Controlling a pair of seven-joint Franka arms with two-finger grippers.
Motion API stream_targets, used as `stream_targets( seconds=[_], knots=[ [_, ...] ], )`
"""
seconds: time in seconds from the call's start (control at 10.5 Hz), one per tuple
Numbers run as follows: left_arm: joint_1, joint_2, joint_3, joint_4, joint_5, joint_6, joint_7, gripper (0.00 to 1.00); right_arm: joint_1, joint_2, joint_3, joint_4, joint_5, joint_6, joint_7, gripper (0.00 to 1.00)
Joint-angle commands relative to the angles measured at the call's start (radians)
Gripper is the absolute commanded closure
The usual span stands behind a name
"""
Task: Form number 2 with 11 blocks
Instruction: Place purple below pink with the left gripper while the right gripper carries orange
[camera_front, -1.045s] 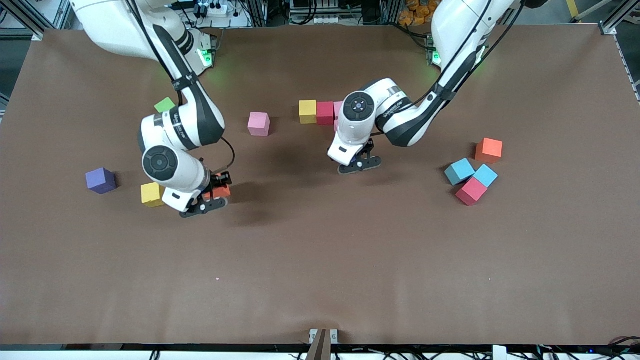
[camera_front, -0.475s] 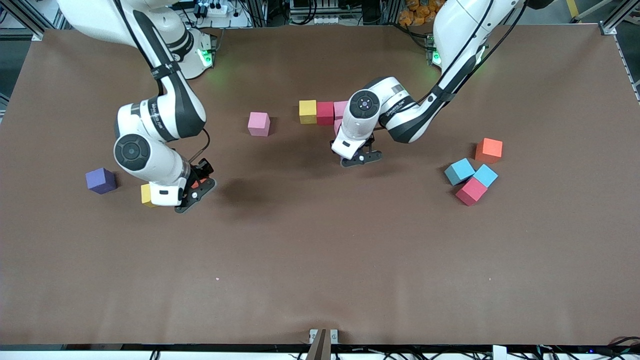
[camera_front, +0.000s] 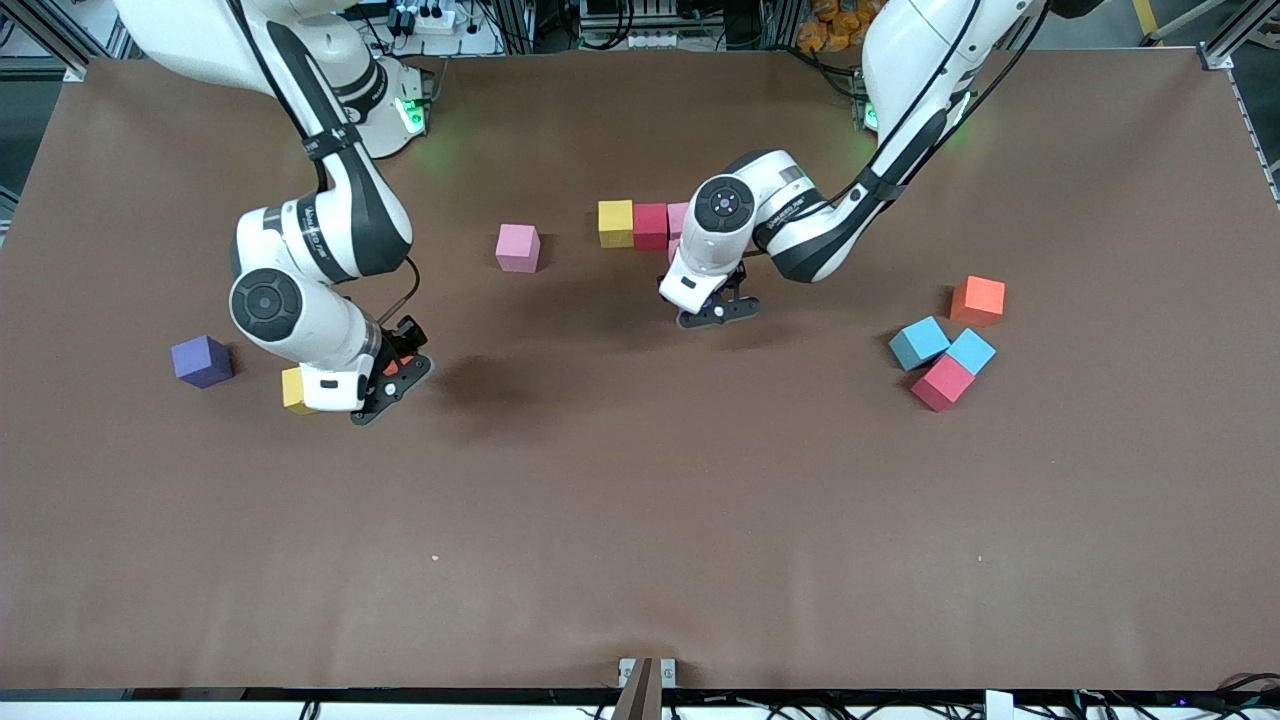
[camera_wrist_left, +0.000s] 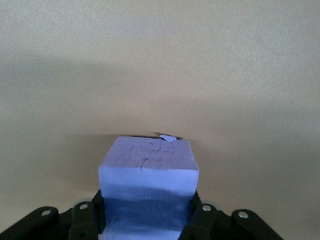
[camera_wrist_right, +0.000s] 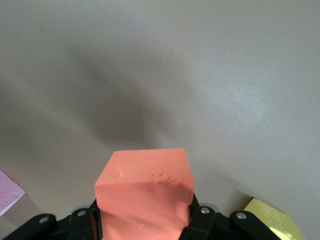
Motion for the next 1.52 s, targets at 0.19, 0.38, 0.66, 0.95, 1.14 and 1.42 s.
stream_targets(
  seconds=[0.19, 0.38, 0.66, 0.95, 1.14, 1.42],
  knots=[
    [-0.025, -0.004, -0.002, -0.020, -0.009, 0.012, -0.010, 0.93, -0.012, -0.028, 0.011, -0.030, -0.013, 0.012, -0.014, 0.75],
    [-0.026, 0.003, -0.002, -0.020, -0.008, 0.012, -0.010, 0.93, -0.012, -0.028, 0.011, -0.030, -0.013, 0.012, -0.014, 0.75],
    [-0.026, 0.005, -0.002, -0.022, -0.006, 0.009, 0.001, 0.87, -0.012, -0.028, 0.011, -0.030, -0.013, 0.012, -0.014, 0.75],
    [-0.013, -0.026, -0.002, -0.010, 0.000, -0.008, -0.004, 0.00, -0.012, -0.028, 0.012, -0.030, -0.013, 0.012, -0.012, 0.75],
    [-0.009, -0.125, -0.002, 0.053, -0.012, -0.122, 0.001, 0.00, -0.003, -0.028, 0.013, -0.028, -0.013, 0.020, -0.014, 0.75],
    [0.000, -0.142, -0.051, 0.376, -0.112, -0.459, 0.004, 0.00, 0.055, -0.022, 0.017, -0.028, -0.014, 0.077, -0.098, 0.74]
  ],
)
